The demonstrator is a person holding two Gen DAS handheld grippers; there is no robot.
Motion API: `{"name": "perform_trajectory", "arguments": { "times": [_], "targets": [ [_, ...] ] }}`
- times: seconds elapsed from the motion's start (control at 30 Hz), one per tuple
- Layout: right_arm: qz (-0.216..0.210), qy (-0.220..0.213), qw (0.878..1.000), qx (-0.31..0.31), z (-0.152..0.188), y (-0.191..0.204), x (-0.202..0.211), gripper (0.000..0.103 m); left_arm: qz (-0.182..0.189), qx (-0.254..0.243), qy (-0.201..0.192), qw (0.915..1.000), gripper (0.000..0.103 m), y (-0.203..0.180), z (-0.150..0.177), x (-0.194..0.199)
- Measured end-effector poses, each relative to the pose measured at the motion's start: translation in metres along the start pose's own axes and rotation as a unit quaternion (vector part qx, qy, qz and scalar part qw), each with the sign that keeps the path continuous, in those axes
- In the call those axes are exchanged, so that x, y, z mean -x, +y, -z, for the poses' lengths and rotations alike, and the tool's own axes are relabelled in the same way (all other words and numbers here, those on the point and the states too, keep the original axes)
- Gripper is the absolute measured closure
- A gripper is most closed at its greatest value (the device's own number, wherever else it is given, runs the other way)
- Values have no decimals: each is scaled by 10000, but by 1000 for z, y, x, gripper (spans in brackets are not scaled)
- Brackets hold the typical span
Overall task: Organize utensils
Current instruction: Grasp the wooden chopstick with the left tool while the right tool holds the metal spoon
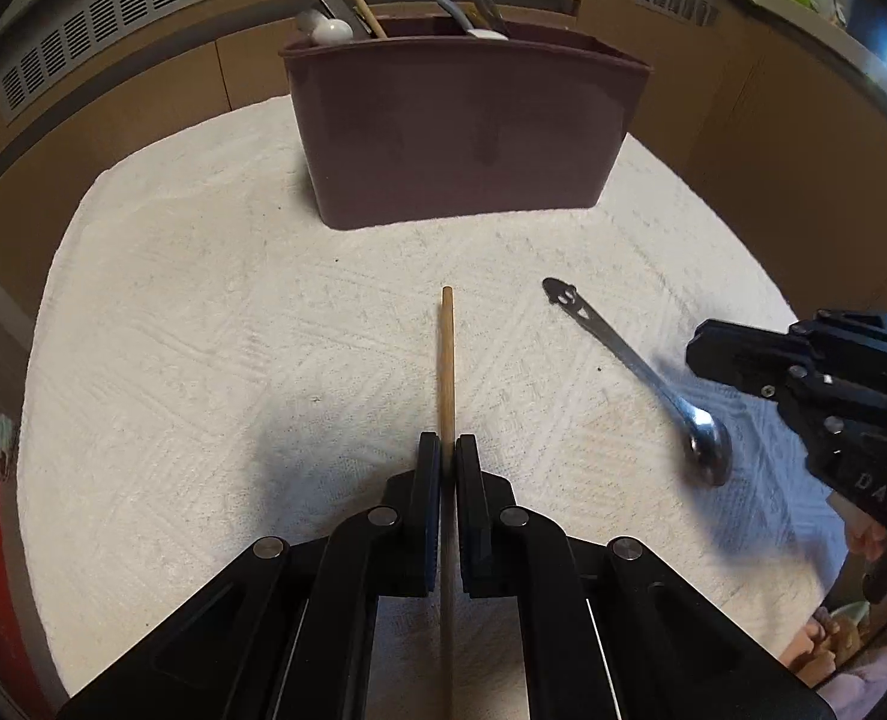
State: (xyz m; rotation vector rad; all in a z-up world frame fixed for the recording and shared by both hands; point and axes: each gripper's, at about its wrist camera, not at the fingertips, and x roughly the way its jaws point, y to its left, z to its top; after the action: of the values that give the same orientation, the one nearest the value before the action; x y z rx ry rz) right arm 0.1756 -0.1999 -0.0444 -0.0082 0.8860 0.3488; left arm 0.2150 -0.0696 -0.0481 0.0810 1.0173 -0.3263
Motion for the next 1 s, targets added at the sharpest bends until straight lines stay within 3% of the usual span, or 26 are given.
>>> {"name": "perform_trajectory", "arguments": {
  "times": [0.2, 0.33, 0.4, 0.5, 0.77, 1.0],
  "targets": [
    [56, 396, 9992, -30, -12, -1, -30, 76, 196, 551, -811, 9950, 98, 25, 11, 35],
    [297, 382, 9988, 110, -22, 5, -47, 76, 319, 813, -1153, 9895, 98, 36, 8, 54],
    [482, 375, 9975, 352, -26, 13, -51, 90, 311, 846, -1246, 9881, 98, 38, 7, 57],
    [608, 328, 9960, 572, -27, 22, -50, 93, 337, 906, -1313, 9866, 98, 42, 6, 61],
    [382, -437, 9982, 136, -19, 13, 17, 93, 372, 892, -1461, 9845, 98, 37, 9, 76],
    [299, -829, 9961, -79, -20, 12, 56, 95, 532, 832, -1633, 9816, 98, 31, 8, 92]
  ]
}}
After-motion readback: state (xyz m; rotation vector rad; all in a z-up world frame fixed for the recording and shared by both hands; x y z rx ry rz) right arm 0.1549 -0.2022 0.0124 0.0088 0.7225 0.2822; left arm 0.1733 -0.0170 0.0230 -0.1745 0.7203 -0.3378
